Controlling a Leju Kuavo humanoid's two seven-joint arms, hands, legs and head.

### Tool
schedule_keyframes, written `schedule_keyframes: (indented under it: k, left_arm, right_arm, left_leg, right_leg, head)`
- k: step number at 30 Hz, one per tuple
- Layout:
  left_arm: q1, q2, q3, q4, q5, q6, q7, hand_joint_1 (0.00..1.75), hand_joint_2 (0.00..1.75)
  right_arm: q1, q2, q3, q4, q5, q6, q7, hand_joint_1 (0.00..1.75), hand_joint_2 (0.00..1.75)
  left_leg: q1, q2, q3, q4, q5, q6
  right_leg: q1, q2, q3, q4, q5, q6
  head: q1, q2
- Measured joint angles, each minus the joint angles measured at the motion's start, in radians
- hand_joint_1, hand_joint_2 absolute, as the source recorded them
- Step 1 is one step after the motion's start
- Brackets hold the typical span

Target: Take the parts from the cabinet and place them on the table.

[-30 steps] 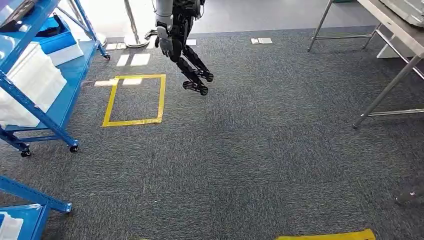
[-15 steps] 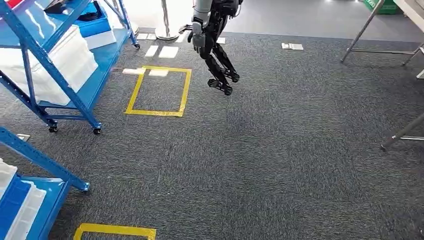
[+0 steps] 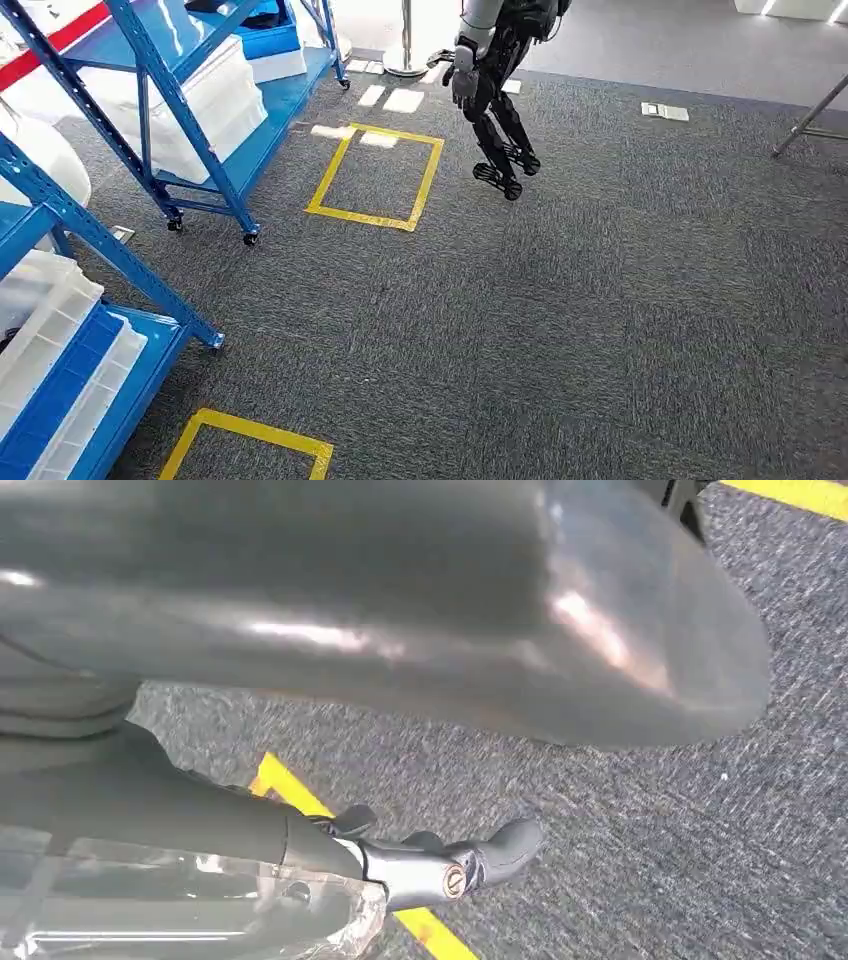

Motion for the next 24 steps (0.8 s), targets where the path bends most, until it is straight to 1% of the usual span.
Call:
schedule_keyframes:
  k: [1, 2, 3, 4, 5, 6, 7, 8, 9, 10, 11, 12, 13, 14, 15, 16, 17, 18, 19, 20, 21, 22, 23, 24]
  left_arm:
    - [0.0, 0.0, 0.0, 0.0, 0.0, 0.0, 0.0, 0.0, 0.0]
    - [-0.001, -0.003, 0.0, 0.0, 0.001, 0.0, 0.0, 0.0, 0.0]
    - [-0.003, -0.004, 0.0, 0.0, 0.001, 0.001, -0.001, 0.0, 0.0]
    - [-0.004, -0.005, 0.0, 0.0, 0.003, 0.001, -0.003, 0.0, 0.0]
    - [-0.003, -0.006, 0.0, 0.0, 0.004, 0.002, -0.003, 0.0, 0.0]
    - [-0.001, -0.006, 0.0, 0.0, 0.004, 0.001, -0.003, 0.0, 0.0]
    - [0.0, -0.006, 0.0, 0.0, 0.004, 0.002, -0.003, 0.0, 0.0]
    - [0.001, -0.006, 0.0, 0.0, 0.004, 0.002, -0.003, 0.0, 0.0]
    - [0.0, -0.006, 0.0, 0.0, 0.004, 0.002, -0.003, 0.0, 0.0]
    - [-0.003, -0.006, 0.0, 0.0, 0.004, 0.002, -0.003, 0.0, 0.0]
    - [-0.007, -0.006, 0.0, 0.0, 0.004, 0.002, -0.003, 0.0, 0.0]
    - [-0.01, -0.006, 0.0, 0.0, 0.004, 0.002, -0.003, 0.0, 0.0]
    - [-0.009, -0.006, 0.0, 0.0, 0.005, 0.002, -0.003, 0.0, 0.0]
    - [-0.006, -0.006, 0.0, 0.0, 0.007, 0.002, -0.002, 0.0, 0.0]
    - [-0.004, -0.007, 0.0, 0.0, 0.007, 0.002, -0.002, 0.0, 0.0]
    - [-0.004, -0.008, 0.0, 0.0, 0.007, 0.002, -0.002, 0.0, 0.0]
    - [-0.006, -0.007, 0.0, -0.001, 0.007, 0.003, -0.002, 0.0, 0.0]
    - [-0.008, -0.006, 0.0, -0.001, 0.007, 0.003, -0.002, 0.0, 0.0]
    - [-0.01, -0.007, 0.0, -0.001, 0.007, 0.003, -0.002, 0.0, 0.0]
    - [-0.009, -0.008, 0.0, -0.001, 0.007, 0.003, -0.002, 0.0, 0.0]
    - [-0.007, -0.008, 0.0, -0.001, 0.007, 0.003, -0.002, 0.0, 0.0]
    - [-0.006, -0.008, 0.0, -0.001, 0.007, 0.002, -0.002, 0.0, 0.0]
    - [-0.005, -0.009, 0.0, -0.001, 0.009, 0.003, -0.001, 0.0, 0.0]
    - [-0.005, -0.011, 0.0, -0.001, 0.01, 0.003, -0.001, 0.0, 0.0]
  right_arm:
    - [-0.001, 0.001, 0.0, -0.003, 0.0, 0.0, 0.0, 0.0, 0.0]
    - [-0.001, 0.003, 0.0, -0.005, 0.0, 0.002, 0.0, 0.0, 0.0]
    - [0.001, 0.003, 0.0, -0.006, 0.0, 0.004, 0.0, 0.0, 0.0]
    - [0.005, 0.003, 0.0, -0.008, 0.0, 0.006, 0.0, 0.0, 0.0]
    - [0.007, 0.003, 0.0, -0.01, 0.0, 0.006, 0.0, 0.0, 0.0]
    - [0.008, 0.003, 0.0, -0.012, 0.0, 0.008, 0.0, 0.0, 0.0]
    - [0.008, 0.004, 0.0, -0.014, 0.0, 0.009, 0.0, 0.0, 0.0]
    - [0.007, 0.004, 0.0, -0.014, 0.0, 0.011, 0.0, 0.0, 0.0]
    - [0.005, 0.005, 0.0, -0.015, 0.0, 0.013, 0.0, 0.0, 0.0]
    - [0.004, 0.006, 0.0, -0.018, 0.0, 0.015, 0.0, 0.0, 0.0]
    - [0.004, 0.01, 0.0, -0.02, 0.0, 0.015, 0.0, 0.0, 0.0]
    - [0.005, 0.01, 0.0, -0.021, 0.0, 0.015, 0.001, 0.0, 0.0]
    - [0.003, 0.011, 0.0, -0.023, 0.0, 0.015, 0.001, 0.0, 0.0]
    - [0.002, 0.011, 0.0, -0.024, 0.0, 0.015, 0.001, 0.0, 0.0]
    - [-0.001, 0.013, 0.0, -0.026, 0.0, 0.016, 0.001, 0.0, 0.0]
    - [-0.001, 0.013, 0.0, -0.028, 0.0, 0.016, 0.001, 0.0, 0.0]
    - [0.001, 0.014, 0.0, -0.029, 0.0, 0.016, 0.001, 0.0, 0.0]
    - [0.002, 0.014, 0.0, -0.029, 0.0, 0.016, 0.001, 0.0, 0.0]
    - [0.003, 0.014, 0.0, -0.029, 0.0, 0.016, 0.001, 0.0, 0.0]
    - [0.005, 0.013, 0.0, -0.03, 0.0, 0.016, 0.001, 0.0, 0.0]
    - [0.006, 0.013, 0.0, -0.031, 0.0, 0.016, 0.001, 0.0, 0.0]
    - [0.008, 0.013, 0.0, -0.032, 0.0, 0.016, 0.001, 0.0, 0.0]
    - [0.008, 0.011, 0.0, -0.033, 0.0, 0.016, 0.001, 0.0, 0.0]
    - [0.007, 0.011, 0.0, -0.035, 0.0, 0.016, 0.001, 0.0, 0.0]
  left_leg:
    - [-0.003, 0.046, -0.007, 0.021, -0.018, -0.003]
    - [-0.004, 0.086, -0.035, 0.083, -0.06, -0.006]
    - [-0.002, 0.102, -0.072, 0.162, -0.101, -0.009]
    - [-0.001, 0.108, -0.114, 0.247, -0.139, -0.011]
    - [0.0, 0.11, -0.149, 0.318, -0.159, -0.012]
    - [0.0, 0.112, -0.154, 0.327, -0.149, -0.012]
    - [0.0, 0.116, -0.138, 0.294, -0.122, -0.011]
    - [0.0, 0.123, -0.095, 0.212, -0.077, -0.008]
    - [-0.001, 0.14, -0.042, 0.116, -0.034, -0.003]
    - [-0.004, 0.185, 0.001, 0.043, -0.012, 0.005]
    - [-0.016, 0.204, 0.012, 0.012, -0.023, 0.004]
    - [-0.015, 0.193, 0.008, 0.015, -0.021, 0.008]
    - [-0.018, 0.182, 0.004, 0.015, -0.021, 0.011]
    - [-0.022, 0.169, 0.002, 0.014, -0.02, 0.016]
    - [-0.016, 0.158, 0.011, -0.001, -0.012, 0.026]
    - [-0.01, 0.151, 0.017, -0.009, -0.006, 0.032]
    - [-0.007, 0.141, 0.016, -0.012, -0.001, 0.04]
    - [-0.007, 0.127, 0.013, -0.012, 0.0, 0.041]
    - [-0.007, 0.114, 0.011, -0.012, 0.0, 0.041]
    - [-0.007, 0.102, 0.011, -0.011, 0.0, 0.041]
    - [-0.007, 0.089, 0.012, -0.011, 0.001, 0.041]
    - [-0.006, 0.074, 0.014, -0.011, 0.001, 0.04]
    - [-0.005, 0.06, 0.016, -0.01, 0.001, 0.039]
    - [-0.003, 0.047, 0.017, -0.009, 0.001, 0.036]
  right_leg:
    - [0.001, -0.009, 0.002, -0.001, 0.0, -0.003]
    - [0.005, -0.021, 0.002, -0.001, -0.001, -0.019]
    - [0.009, -0.034, 0.002, 0.0, -0.003, -0.022]
    - [0.012, -0.049, 0.002, 0.0, -0.005, -0.024]
    - [0.015, -0.064, 0.002, 0.0, -0.006, -0.027]
    - [0.017, -0.077, 0.003, 0.0, -0.008, -0.028]
    - [0.017, -0.088, 0.003, 0.0, -0.009, -0.029]
    - [0.017, -0.098, 0.007, 0.0, -0.01, -0.03]
    - [0.017, -0.107, 0.01, 0.0, -0.012, -0.031]
    - [0.021, -0.114, 0.014, 0.0, -0.015, -0.029]
    - [0.033, -0.123, 0.013, 0.004, -0.021, -0.02]
    - [0.032, -0.131, 0.014, 0.001, -0.021, -0.018]
    - [0.031, -0.142, 0.015, -0.001, -0.021, -0.017]
    - [0.03, -0.153, 0.018, -0.005, -0.021, -0.011]
    - [0.038, -0.159, 0.025, -0.004, -0.025, -0.004]
    - [0.029, -0.114, 0.013, 0.014, -0.038, -0.001]
    - [0.028, -0.068, -0.007, 0.066, -0.067, -0.008]
    - [0.026, -0.046, -0.046, 0.147, -0.104, -0.013]
    - [0.022, -0.04, -0.088, 0.231, -0.136, -0.016]
    - [0.021, -0.038, -0.12, 0.292, -0.154, -0.015]
    - [0.02, -0.037, -0.141, 0.328, -0.157, -0.007]
    - [0.018, -0.037, -0.133, 0.301, -0.136, 0.005]
    - [0.015, -0.035, -0.105, 0.233, -0.099, 0.019]
    - [0.011, -0.028, -0.066, 0.147, -0.059, 0.031]
  head:
    - [0.0, 0.0]
    - [-0.009, 0.0]
    - [-0.014, 0.0]
    - [-0.012, 0.0]
    - [-0.013, 0.0]
    - [-0.013, 0.0]
    - [-0.013, 0.0]
    - [-0.014, 0.0]
    - [-0.014, 0.0]
    - [-0.015, 0.0]
    - [-0.016, 0.0]
    - [-0.012, 0.0]
    - [-0.012, 0.0]
    - [-0.013, 0.0]
    - [-0.012, 0.0]
    - [-0.011, 0.0]
    - [-0.01, 0.0]
    - [-0.008, 0.0]
    - [-0.009, 0.0]
    - [-0.009, 0.0]
    - [-0.009, 0.0]
    - [-0.008, 0.0]
    - [-0.009, 0.0]
    - [-0.009, 0.0]
